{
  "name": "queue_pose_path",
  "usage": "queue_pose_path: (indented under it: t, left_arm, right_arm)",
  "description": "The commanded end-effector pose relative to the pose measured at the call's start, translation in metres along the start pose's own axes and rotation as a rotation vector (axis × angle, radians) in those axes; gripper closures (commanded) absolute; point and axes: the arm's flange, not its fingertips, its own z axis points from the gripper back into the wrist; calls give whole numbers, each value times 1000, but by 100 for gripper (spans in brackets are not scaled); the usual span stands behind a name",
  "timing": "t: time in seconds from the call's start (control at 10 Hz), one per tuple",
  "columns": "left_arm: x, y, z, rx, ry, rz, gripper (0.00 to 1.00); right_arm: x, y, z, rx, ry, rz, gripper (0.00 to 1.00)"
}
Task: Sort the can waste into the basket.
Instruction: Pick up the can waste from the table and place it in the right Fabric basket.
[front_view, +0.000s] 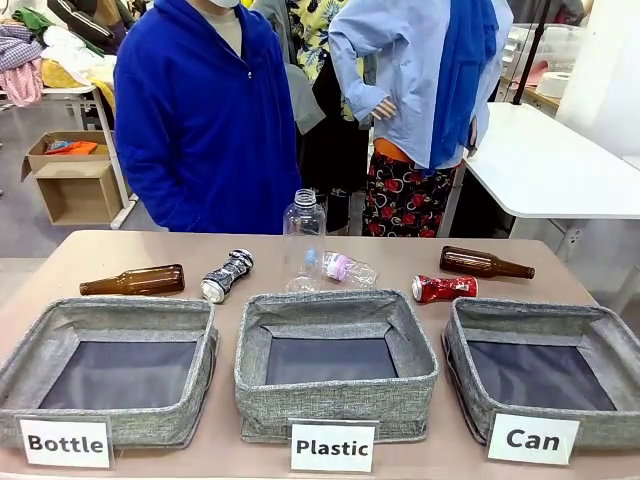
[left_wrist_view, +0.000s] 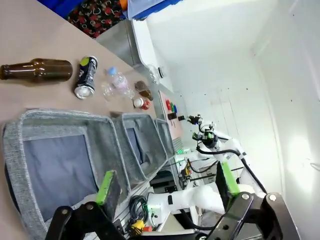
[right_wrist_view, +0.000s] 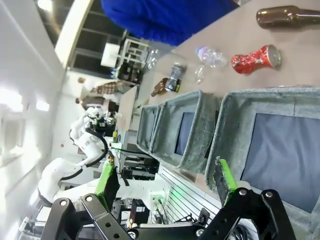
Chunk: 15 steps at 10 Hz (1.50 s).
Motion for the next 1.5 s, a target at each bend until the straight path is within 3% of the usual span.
queue_pose_path:
  t: [0.0, 0.2, 0.3, 0.5, 0.7, 0.9, 1.0, 1.1, 1.2, 1.3, 1.4]
  left_arm:
    - [-2, -2, 6, -1, 11, -35, 0]
    - [-2, -2, 6, -1, 11, -35, 0]
    - [-2, -2, 6, -1, 11, -35, 0]
    - [-2, -2, 6, -1, 11, -35, 0]
    - [-2, -2, 6, -1, 11, -35, 0]
    - [-2, -2, 6, -1, 11, -35, 0]
    - [-2, -2, 6, -1, 11, -35, 0]
    - [-2, -2, 6, -1, 11, -35, 0]
    - [-2, -2, 6, -1, 11, -35, 0]
    - [-2, -2, 6, -1, 11, -35, 0]
    - [-2, -2, 6, -1, 11, -35, 0]
  right_arm:
    - [4, 1, 7, 12, -22, 34, 0]
    - [-1, 1, 2, -5, 0, 3, 0]
    - [2, 26, -23, -102, 119, 148, 0]
    - [25, 80, -96, -454, 245, 444, 0]
    - [36, 105, -180, -820, 408, 642, 0]
    - [43, 105, -237, -984, 515, 704, 0]
    - [43, 108, -255, -1010, 556, 705, 0]
    - [45, 113, -252, -1040, 521, 697, 0]
    - [33, 122, -224, -1022, 443, 628, 0]
    - [31, 107, -263, -954, 527, 753, 0]
    - [31, 107, -263, -954, 527, 753, 0]
